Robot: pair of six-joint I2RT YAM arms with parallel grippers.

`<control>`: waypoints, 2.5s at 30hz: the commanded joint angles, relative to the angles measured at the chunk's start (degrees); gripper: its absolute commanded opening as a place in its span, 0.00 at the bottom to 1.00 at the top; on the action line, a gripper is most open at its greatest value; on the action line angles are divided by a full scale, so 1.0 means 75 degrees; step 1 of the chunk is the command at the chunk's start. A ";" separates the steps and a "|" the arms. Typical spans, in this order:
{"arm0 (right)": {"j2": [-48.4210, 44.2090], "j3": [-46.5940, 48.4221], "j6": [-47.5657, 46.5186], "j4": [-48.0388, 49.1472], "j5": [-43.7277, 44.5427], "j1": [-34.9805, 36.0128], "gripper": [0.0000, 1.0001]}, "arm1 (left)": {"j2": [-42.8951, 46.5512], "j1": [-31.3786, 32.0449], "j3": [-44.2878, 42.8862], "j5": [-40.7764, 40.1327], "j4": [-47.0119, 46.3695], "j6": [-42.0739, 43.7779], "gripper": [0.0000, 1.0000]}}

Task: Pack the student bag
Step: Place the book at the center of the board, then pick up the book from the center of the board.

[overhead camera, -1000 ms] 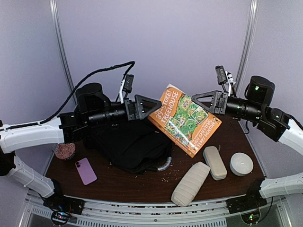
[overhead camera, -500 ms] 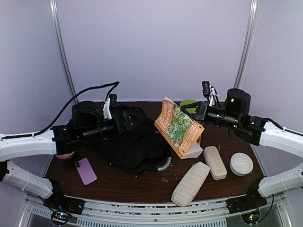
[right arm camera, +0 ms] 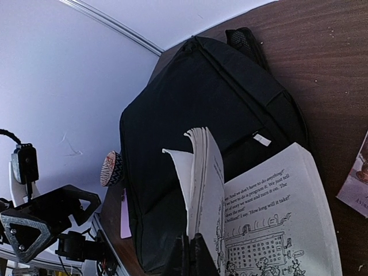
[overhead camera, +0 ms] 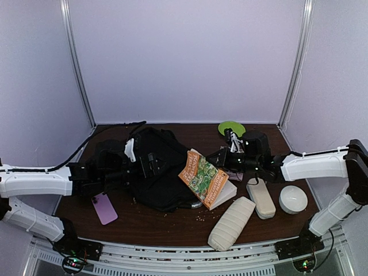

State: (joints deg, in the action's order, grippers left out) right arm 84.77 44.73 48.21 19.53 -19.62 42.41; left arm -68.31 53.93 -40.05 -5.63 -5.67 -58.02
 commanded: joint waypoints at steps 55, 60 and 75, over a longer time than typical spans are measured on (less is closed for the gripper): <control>0.1812 -0.0947 -0.0172 -0.0083 -0.1576 -0.0426 0.55 | -0.4588 -0.0239 -0.2382 0.1807 0.0309 -0.1344 0.87; 0.1826 -0.0956 -0.0044 0.0299 -0.1869 -0.0429 0.51 | -0.4961 -0.0265 -0.2414 0.2299 -0.0361 -0.1509 0.82; 0.1231 -0.0414 -0.0334 -0.0237 -0.2053 -0.0405 0.56 | -0.4276 -0.0300 -0.1989 0.2392 -0.1617 -0.1171 0.14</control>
State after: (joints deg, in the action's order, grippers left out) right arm 98.08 38.48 48.12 20.10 -34.65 39.13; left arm -104.92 51.77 -55.48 12.27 -13.08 -69.14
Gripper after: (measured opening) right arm 0.525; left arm 0.230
